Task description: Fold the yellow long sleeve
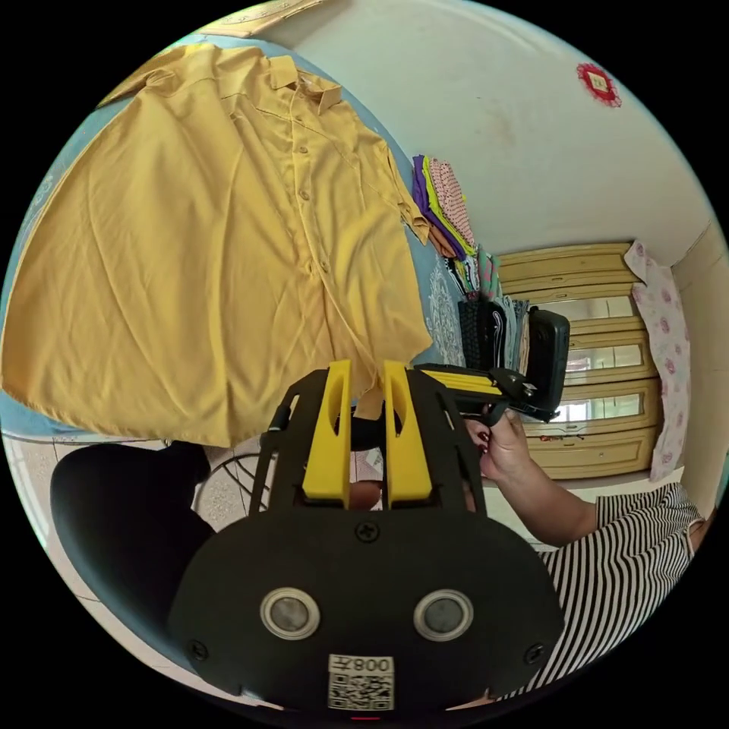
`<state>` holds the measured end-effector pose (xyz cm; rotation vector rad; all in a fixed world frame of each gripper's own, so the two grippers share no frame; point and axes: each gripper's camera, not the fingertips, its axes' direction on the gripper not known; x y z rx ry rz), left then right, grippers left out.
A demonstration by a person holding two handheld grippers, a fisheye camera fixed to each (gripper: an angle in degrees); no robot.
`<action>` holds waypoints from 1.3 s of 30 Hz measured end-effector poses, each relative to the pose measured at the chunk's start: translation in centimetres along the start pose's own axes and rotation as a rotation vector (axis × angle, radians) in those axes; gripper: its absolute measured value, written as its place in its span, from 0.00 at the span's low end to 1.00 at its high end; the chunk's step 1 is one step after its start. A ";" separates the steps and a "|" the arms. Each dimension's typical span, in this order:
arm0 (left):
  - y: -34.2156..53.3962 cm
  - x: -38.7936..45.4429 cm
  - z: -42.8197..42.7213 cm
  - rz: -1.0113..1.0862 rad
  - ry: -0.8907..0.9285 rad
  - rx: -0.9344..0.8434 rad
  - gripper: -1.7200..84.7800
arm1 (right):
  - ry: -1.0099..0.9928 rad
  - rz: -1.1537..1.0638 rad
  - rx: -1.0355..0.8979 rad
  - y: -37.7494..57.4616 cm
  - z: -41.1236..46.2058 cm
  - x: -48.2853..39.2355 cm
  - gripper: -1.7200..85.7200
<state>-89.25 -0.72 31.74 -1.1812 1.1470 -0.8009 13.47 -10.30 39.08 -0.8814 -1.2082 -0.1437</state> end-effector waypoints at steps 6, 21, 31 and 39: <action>2.0 -1.1 -0.7 -0.062 -0.156 -0.014 0.09 | 0.081 0.019 -0.101 -0.9 3.4 -0.5 0.02; 2.4 -0.3 -5.7 -0.065 -0.382 0.160 0.06 | 0.120 0.045 -0.014 0.9 -1.5 -2.2 0.04; -0.1 -1.8 -4.8 -0.176 -0.449 0.069 0.04 | 0.104 0.076 -0.070 1.1 -4.0 -1.5 0.02; -1.6 -0.1 -5.1 -0.141 -0.465 0.087 0.03 | 0.082 0.135 0.046 3.7 -9.8 -0.3 0.02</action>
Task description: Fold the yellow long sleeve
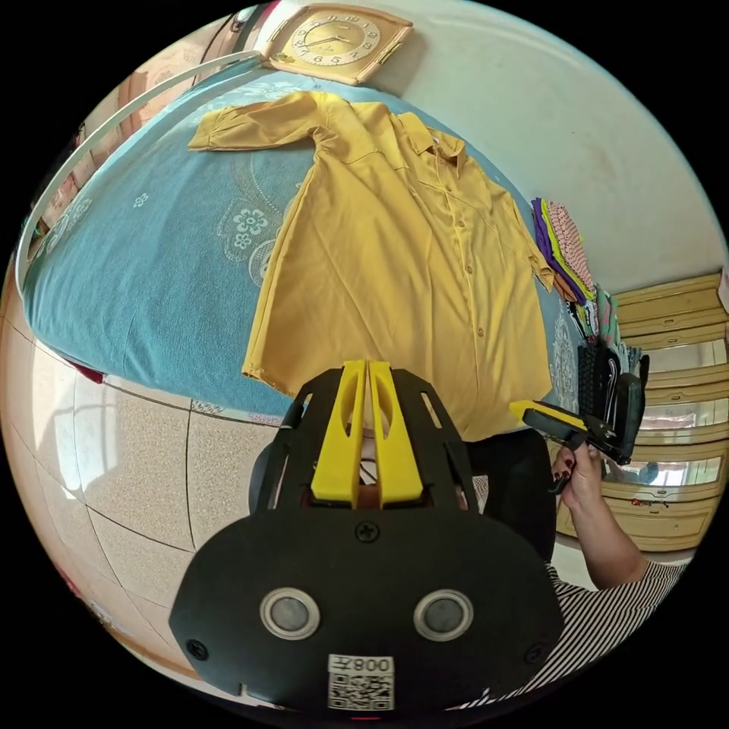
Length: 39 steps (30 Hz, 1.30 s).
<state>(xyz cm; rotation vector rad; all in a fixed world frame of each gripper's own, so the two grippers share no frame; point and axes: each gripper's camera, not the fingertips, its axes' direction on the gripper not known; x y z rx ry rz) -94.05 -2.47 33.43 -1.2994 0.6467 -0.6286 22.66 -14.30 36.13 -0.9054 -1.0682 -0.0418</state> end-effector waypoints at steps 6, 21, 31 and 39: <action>-1.4 0.8 0.6 -0.006 0.016 -0.046 0.03 | -0.105 0.081 -0.021 1.0 -1.2 2.3 0.02; -11.9 -2.5 -3.3 -0.190 0.216 0.199 0.12 | -0.290 0.332 0.351 2.0 -17.2 14.6 0.04; -22.0 1.2 -1.0 -0.103 0.351 0.238 0.11 | -0.163 0.382 0.476 -2.8 -23.6 18.5 0.07; -31.4 24.2 8.4 0.523 0.499 -0.033 0.11 | 0.091 0.437 0.518 -8.1 -28.4 22.9 0.10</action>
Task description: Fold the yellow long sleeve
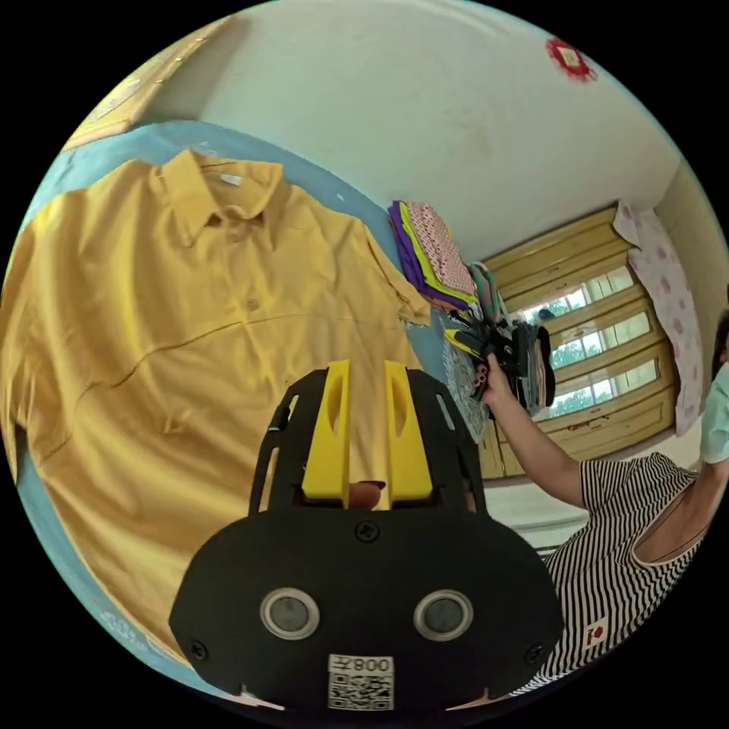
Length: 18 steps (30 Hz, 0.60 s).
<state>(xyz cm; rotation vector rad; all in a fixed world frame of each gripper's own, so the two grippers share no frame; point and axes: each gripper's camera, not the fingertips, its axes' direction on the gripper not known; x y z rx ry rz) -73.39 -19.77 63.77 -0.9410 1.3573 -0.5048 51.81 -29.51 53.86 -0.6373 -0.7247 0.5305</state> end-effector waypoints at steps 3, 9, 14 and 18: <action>-6.2 2.9 6.5 0.100 0.021 -0.084 0.11 | 0.037 -0.016 0.019 -1.6 -0.1 0.4 0.10; -15.1 3.9 15.7 0.021 0.090 -0.134 0.12 | 0.073 -0.045 0.022 -3.1 0.2 0.6 0.10; -18.9 4.0 19.7 -0.018 0.022 -0.190 0.12 | 0.057 -0.092 0.003 -3.3 1.0 -0.1 0.10; -21.3 3.0 21.7 -0.102 0.084 -0.172 0.11 | 0.074 -0.087 0.029 -3.2 0.8 -0.6 0.09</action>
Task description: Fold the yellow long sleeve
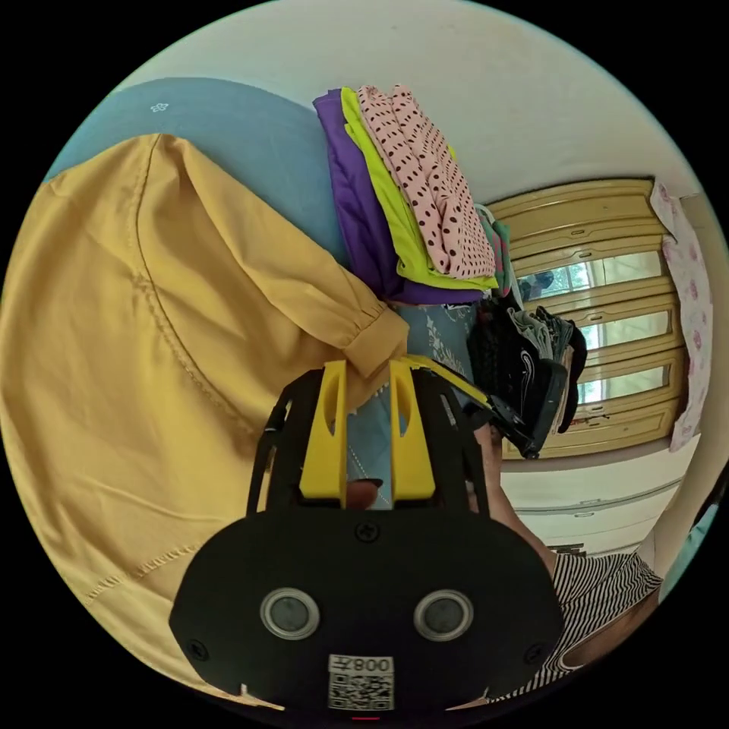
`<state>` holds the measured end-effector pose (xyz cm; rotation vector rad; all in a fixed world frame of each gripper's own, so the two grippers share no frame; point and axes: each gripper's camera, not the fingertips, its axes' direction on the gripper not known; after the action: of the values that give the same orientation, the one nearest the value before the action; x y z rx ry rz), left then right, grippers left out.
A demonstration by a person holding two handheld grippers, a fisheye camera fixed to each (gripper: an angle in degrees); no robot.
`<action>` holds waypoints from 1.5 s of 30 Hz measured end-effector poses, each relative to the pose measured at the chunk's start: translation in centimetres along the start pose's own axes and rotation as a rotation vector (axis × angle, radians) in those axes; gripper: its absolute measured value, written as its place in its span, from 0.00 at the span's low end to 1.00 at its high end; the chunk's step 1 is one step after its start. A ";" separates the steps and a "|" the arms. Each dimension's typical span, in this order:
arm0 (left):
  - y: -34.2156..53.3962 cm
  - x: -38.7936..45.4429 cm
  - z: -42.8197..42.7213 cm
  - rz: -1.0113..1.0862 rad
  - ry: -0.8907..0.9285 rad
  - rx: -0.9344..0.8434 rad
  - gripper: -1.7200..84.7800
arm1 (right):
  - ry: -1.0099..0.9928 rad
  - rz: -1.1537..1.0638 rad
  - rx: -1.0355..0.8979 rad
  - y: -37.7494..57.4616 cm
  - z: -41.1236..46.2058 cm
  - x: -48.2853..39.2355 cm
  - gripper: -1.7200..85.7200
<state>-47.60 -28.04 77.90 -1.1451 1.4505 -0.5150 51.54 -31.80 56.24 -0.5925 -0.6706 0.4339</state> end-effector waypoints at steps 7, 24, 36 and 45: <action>-3.1 -0.5 0.8 -0.064 0.046 0.043 0.06 | 0.001 -0.006 0.016 -0.3 -0.8 -0.3 0.04; -9.5 3.7 -3.9 0.077 0.112 0.115 0.03 | -0.225 -0.055 0.131 0.3 -6.5 -2.6 0.02; -11.9 5.3 -13.1 0.179 -0.009 0.160 0.03 | -0.500 -0.320 0.139 -1.5 -7.4 -13.9 0.02; -10.8 3.0 -16.7 0.133 -0.152 0.122 0.03 | -0.589 -0.415 0.000 -2.4 -1.4 -21.9 0.02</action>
<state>-58.84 -40.03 89.48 -0.9630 1.3344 -0.4088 37.47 -46.12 47.02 -0.3049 -1.3268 0.2127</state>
